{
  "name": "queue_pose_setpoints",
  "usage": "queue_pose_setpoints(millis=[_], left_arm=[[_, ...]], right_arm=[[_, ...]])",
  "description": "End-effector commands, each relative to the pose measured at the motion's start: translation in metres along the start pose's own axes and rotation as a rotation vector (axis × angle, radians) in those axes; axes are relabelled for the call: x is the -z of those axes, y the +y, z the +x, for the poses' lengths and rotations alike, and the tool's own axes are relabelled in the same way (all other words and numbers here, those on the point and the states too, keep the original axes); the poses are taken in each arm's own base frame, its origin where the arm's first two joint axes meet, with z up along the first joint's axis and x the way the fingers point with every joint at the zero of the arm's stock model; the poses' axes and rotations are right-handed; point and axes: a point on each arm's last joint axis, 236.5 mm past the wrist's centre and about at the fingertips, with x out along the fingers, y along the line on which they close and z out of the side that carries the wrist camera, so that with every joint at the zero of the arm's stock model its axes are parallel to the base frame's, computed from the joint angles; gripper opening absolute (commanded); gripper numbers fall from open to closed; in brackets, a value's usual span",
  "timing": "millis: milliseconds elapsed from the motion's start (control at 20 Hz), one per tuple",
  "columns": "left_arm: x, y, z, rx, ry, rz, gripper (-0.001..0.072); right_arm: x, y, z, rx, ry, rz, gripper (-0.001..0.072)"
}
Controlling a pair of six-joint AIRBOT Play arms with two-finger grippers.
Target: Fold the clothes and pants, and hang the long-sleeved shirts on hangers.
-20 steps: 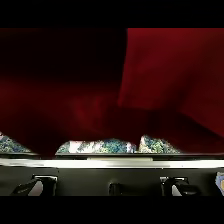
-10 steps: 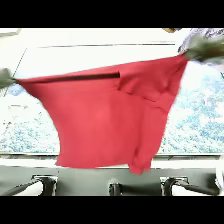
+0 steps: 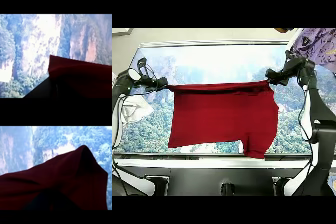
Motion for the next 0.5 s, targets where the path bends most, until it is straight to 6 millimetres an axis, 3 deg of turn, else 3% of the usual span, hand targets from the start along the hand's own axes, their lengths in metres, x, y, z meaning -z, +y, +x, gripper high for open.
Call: queue_pose_setpoints(millis=[0,200,350,450], left_arm=[[-0.004,-0.003,0.019,0.006,-0.002,-0.002,0.0014],[0.021,-0.006,0.005,0.007,0.108,0.005,0.0014],[0.039,-0.006,-0.014,-0.01,0.194,-0.013,0.0014],[0.063,-0.003,-0.024,-0.027,0.297,-0.009,0.0014]], right_arm=[[-0.008,-0.009,0.019,0.014,-0.037,0.003,0.0028],[0.011,-0.015,-0.004,0.07,0.048,-0.02,0.0028],[0.039,-0.023,-0.027,0.132,0.167,-0.035,0.0028],[0.063,-0.034,-0.037,0.181,0.271,-0.037,0.0028]])
